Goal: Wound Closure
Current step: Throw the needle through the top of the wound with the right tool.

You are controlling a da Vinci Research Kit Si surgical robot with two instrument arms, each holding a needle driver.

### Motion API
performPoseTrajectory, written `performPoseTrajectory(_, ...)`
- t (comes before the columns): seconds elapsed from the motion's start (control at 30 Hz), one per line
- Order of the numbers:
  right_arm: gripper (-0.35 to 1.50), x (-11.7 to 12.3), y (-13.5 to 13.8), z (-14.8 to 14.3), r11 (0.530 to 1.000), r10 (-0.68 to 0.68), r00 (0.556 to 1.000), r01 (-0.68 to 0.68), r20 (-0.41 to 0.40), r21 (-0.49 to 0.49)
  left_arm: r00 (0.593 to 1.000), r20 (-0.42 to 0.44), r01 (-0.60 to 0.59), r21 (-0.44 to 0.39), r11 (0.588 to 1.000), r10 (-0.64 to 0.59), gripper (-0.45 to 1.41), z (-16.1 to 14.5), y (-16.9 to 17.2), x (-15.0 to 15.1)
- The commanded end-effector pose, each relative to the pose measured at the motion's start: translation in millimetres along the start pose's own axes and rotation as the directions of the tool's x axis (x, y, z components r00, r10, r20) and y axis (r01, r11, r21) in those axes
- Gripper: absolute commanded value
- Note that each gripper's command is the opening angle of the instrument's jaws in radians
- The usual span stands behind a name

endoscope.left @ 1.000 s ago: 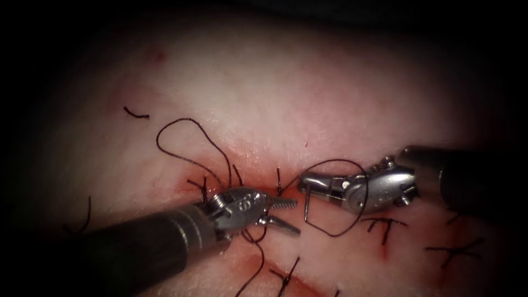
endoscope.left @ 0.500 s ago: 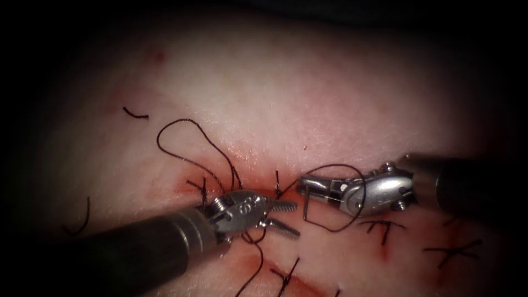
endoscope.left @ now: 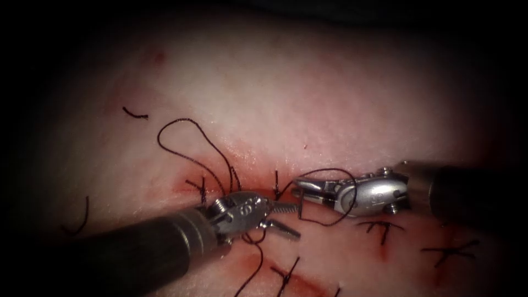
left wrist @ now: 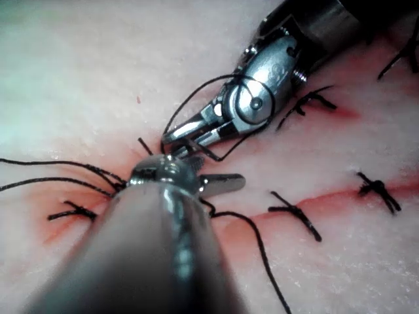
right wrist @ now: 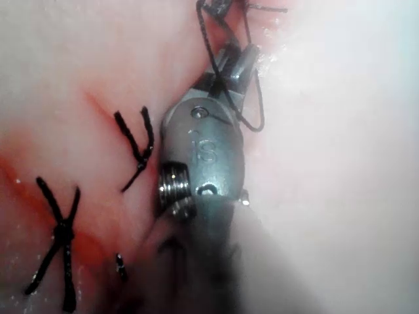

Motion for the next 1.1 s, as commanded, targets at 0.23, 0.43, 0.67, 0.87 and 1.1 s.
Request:
performPoseTrajectory(0.23,-0.35,3.1,4.5,1.2,0.984,0.171,0.983,-0.175,-0.072,-0.041,1.000,0.014,-0.005,0.000,1.000,0.005,0.17,1.3,-0.4,-0.1)
performPoseTrajectory(0.43,-0.35,3.7,7.9,2.9,0.913,0.402,0.910,-0.406,-0.103,-0.026,0.999,0.032,-0.012,-0.010,1.000,0.013,0.17,2.6,-0.7,-0.8)
performPoseTrajectory(0.67,-0.35,2.0,10.2,4.1,0.802,0.596,0.799,-0.598,-0.074,0.002,0.999,0.041,-0.014,-0.013,1.000,0.014,0.19,2.7,-0.6,-1.0)
performPoseTrajectory(0.87,-0.35,1.0,11.4,4.3,0.677,0.735,0.676,-0.735,-0.056,0.015,0.999,0.041,-0.014,-0.013,1.000,0.014,0.19,2.7,-0.6,-1.0)
performPoseTrajectory(1.1,-0.35,0.7,12.7,5.2,0.552,0.833,0.552,-0.834,-0.043,-0.021,0.999,0.044,-0.014,-0.013,1.000,0.014,0.19,2.7,-0.5,-1.0)
